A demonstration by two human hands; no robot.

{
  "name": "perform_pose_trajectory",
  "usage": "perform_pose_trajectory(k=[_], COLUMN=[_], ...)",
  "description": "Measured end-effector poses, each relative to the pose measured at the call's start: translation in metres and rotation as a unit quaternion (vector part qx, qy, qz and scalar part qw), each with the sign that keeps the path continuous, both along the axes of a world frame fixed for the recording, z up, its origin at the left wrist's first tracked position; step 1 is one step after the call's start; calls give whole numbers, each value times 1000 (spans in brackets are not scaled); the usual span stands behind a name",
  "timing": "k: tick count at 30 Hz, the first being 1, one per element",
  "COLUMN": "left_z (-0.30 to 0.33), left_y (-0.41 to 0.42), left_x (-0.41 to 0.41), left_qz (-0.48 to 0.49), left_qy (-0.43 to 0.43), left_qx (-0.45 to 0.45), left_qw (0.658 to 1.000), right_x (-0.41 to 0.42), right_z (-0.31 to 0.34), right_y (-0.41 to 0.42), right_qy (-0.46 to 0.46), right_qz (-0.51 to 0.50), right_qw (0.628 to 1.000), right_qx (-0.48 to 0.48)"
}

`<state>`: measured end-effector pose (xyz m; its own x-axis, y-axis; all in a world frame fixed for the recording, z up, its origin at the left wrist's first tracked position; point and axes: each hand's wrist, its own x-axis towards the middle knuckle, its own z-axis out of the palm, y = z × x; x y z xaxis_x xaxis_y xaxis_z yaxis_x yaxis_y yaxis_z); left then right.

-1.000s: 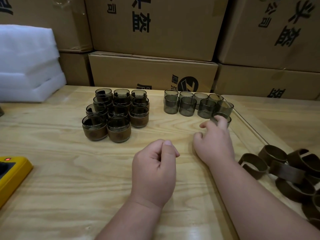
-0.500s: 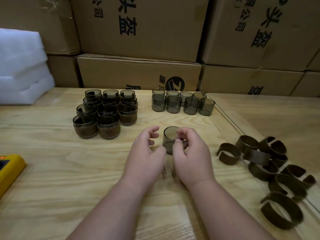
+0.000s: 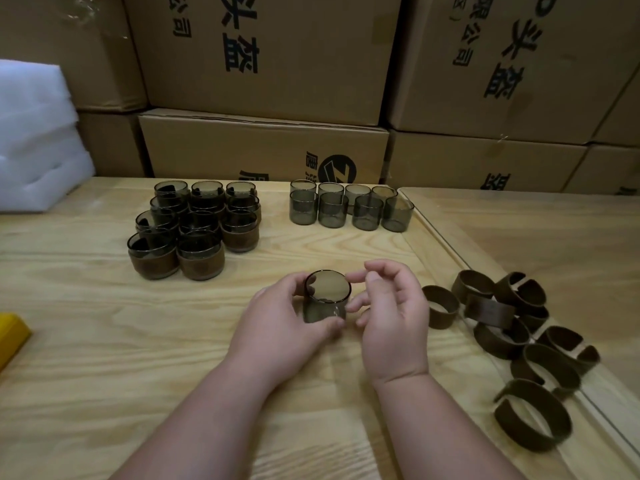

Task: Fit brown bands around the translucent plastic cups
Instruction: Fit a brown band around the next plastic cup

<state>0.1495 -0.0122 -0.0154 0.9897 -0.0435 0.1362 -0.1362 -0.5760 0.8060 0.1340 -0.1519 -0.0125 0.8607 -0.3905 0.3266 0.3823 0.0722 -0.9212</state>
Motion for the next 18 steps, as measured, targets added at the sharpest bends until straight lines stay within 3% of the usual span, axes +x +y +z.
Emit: perform_pose_trajectory(k=[3,7,11,18], left_z=[-4,-6,-1,-3], left_y=[-2,-1,0,0], left_x=[4,8,7,5], left_qz=[11,-8,-17,-30], left_qy=[-25,-41,-40,-33], left_qx=[-31,-139,-212,-204], left_qw=[999,989,976,978], right_x=[9,23,27,27], right_z=[2,3,-1,-4], right_y=[-9,-10,1,6], right_qy=[36,89,71,33], right_qz=[-15,83,174,206], right_qw=[999,992,977,971], right_qx=[9,-30,-102,-120])
